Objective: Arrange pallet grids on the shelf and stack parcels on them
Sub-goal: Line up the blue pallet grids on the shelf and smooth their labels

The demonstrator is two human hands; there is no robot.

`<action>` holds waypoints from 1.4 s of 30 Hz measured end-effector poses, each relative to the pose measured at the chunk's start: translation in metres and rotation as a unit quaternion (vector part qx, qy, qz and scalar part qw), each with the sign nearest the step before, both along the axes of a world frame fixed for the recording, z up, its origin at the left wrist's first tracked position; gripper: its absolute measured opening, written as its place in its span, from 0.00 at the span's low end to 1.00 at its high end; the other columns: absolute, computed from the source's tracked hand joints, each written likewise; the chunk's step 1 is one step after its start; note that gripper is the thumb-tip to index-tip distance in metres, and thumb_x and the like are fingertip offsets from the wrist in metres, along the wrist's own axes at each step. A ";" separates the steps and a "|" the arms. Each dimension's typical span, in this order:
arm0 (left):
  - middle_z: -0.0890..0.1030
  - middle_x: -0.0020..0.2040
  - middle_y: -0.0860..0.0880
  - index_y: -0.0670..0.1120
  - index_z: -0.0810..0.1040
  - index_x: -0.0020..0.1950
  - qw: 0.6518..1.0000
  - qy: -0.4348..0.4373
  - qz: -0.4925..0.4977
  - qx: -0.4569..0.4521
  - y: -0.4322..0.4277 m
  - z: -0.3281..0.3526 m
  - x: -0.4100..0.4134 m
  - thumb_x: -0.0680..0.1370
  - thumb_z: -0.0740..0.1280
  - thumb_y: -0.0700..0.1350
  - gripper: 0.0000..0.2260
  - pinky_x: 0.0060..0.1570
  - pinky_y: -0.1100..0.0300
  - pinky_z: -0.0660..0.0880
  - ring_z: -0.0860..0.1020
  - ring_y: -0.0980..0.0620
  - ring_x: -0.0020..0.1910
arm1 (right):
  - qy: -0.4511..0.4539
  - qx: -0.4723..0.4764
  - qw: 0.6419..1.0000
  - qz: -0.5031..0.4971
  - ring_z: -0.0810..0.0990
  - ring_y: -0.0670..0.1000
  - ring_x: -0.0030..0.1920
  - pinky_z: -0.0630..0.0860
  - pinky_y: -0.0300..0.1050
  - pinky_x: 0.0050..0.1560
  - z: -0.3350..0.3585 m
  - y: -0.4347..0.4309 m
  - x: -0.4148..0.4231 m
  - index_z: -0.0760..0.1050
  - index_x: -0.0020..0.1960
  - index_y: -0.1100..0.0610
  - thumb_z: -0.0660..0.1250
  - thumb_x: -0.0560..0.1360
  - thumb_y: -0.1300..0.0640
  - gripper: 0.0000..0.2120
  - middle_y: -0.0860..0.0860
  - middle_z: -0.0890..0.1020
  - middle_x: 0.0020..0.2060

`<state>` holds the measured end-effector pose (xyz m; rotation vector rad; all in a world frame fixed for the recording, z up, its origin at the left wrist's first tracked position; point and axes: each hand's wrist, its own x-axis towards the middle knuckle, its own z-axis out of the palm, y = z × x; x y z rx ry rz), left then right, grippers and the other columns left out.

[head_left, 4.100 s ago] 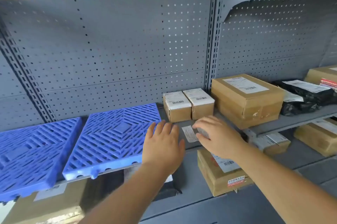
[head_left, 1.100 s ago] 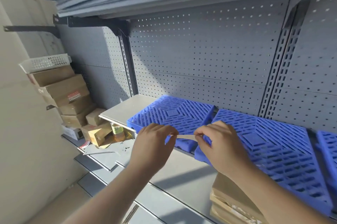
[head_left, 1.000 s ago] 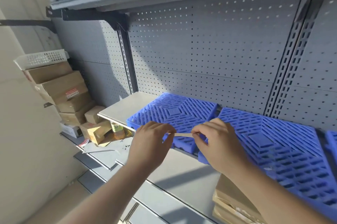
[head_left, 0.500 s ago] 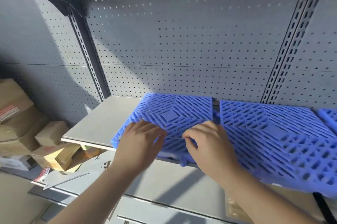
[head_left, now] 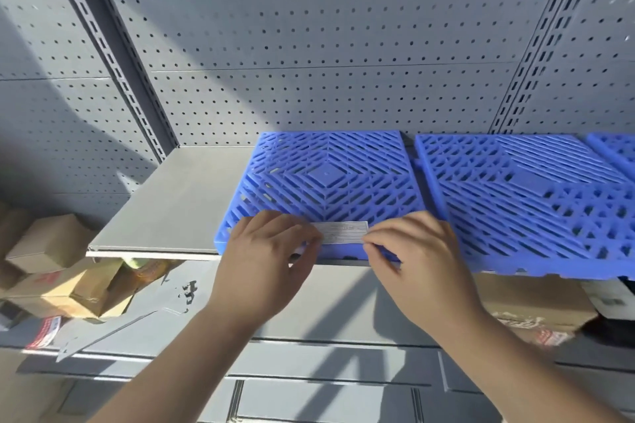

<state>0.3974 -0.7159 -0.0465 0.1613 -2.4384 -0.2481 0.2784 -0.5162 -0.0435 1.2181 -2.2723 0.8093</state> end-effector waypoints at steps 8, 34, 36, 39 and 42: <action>0.84 0.48 0.60 0.54 0.86 0.48 0.999 0.013 -0.001 0.039 -0.007 -0.007 0.001 0.79 0.67 0.52 0.08 0.47 0.49 0.73 0.80 0.51 0.49 | 0.004 -0.004 1.000 0.005 0.76 0.52 0.46 0.73 0.51 0.48 -0.006 -0.005 0.000 0.84 0.47 0.50 0.69 0.75 0.55 0.05 0.40 0.83 0.45; 0.82 0.52 0.57 0.52 0.82 0.54 0.993 0.039 0.028 0.106 0.009 0.005 -0.001 0.76 0.69 0.50 0.08 0.50 0.47 0.75 0.79 0.50 0.51 | -0.004 -0.024 1.000 -0.011 0.77 0.51 0.47 0.74 0.53 0.49 0.005 -0.002 0.004 0.81 0.51 0.51 0.69 0.74 0.51 0.07 0.41 0.82 0.46; 0.81 0.53 0.56 0.51 0.82 0.55 0.994 0.037 0.029 0.097 0.018 0.011 -0.006 0.77 0.67 0.52 0.10 0.51 0.47 0.74 0.79 0.49 0.52 | -0.006 -0.019 0.999 -0.028 0.77 0.51 0.48 0.72 0.51 0.50 0.008 0.002 0.004 0.80 0.52 0.51 0.68 0.74 0.50 0.09 0.42 0.81 0.47; 0.80 0.56 0.56 0.52 0.81 0.57 0.996 0.026 0.032 0.085 0.035 0.018 -0.016 0.76 0.66 0.54 0.13 0.53 0.49 0.72 0.77 0.49 0.54 | -0.013 -0.003 0.999 -0.053 0.78 0.51 0.50 0.71 0.49 0.52 0.012 0.012 0.000 0.79 0.55 0.51 0.68 0.74 0.48 0.12 0.43 0.82 0.49; 0.78 0.59 0.55 0.52 0.80 0.60 0.998 0.009 0.027 0.063 0.055 0.025 -0.029 0.76 0.65 0.55 0.15 0.54 0.51 0.69 0.76 0.49 0.57 | -0.009 0.010 0.996 -0.084 0.77 0.51 0.53 0.71 0.50 0.53 0.021 0.030 -0.006 0.78 0.58 0.51 0.66 0.75 0.46 0.15 0.43 0.81 0.53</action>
